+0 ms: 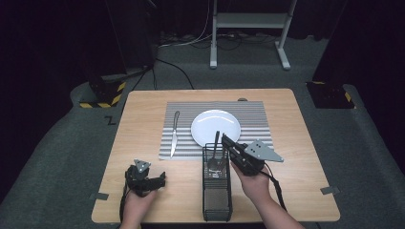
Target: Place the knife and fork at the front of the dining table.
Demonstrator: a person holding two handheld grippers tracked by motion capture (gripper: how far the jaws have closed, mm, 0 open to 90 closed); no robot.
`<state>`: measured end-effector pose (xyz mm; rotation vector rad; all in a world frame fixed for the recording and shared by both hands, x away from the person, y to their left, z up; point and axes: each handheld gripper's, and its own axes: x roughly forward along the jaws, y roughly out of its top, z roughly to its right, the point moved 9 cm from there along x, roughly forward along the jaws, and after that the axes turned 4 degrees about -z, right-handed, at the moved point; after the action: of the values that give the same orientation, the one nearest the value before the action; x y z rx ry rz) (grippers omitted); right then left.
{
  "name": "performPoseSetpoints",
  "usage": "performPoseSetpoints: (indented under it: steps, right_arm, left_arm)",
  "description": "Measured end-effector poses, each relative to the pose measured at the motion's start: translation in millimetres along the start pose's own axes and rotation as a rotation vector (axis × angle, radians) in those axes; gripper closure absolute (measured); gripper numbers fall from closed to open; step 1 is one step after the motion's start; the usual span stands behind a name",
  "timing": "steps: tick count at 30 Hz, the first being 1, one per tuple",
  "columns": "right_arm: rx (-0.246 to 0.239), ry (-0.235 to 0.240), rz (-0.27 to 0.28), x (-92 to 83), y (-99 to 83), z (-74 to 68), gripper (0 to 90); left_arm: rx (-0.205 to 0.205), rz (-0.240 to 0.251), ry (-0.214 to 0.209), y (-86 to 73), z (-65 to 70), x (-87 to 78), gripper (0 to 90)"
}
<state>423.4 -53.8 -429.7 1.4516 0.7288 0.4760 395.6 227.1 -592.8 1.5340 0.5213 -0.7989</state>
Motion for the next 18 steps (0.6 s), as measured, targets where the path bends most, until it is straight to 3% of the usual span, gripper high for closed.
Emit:
performPoseSetpoints:
  steps: [18]
  right_arm:
    - [-0.017,0.003,0.094,-16.0,32.2,-7.7,86.7]
  left_arm:
    - [0.0,0.0,0.0,0.0,0.0,0.0,4.5]
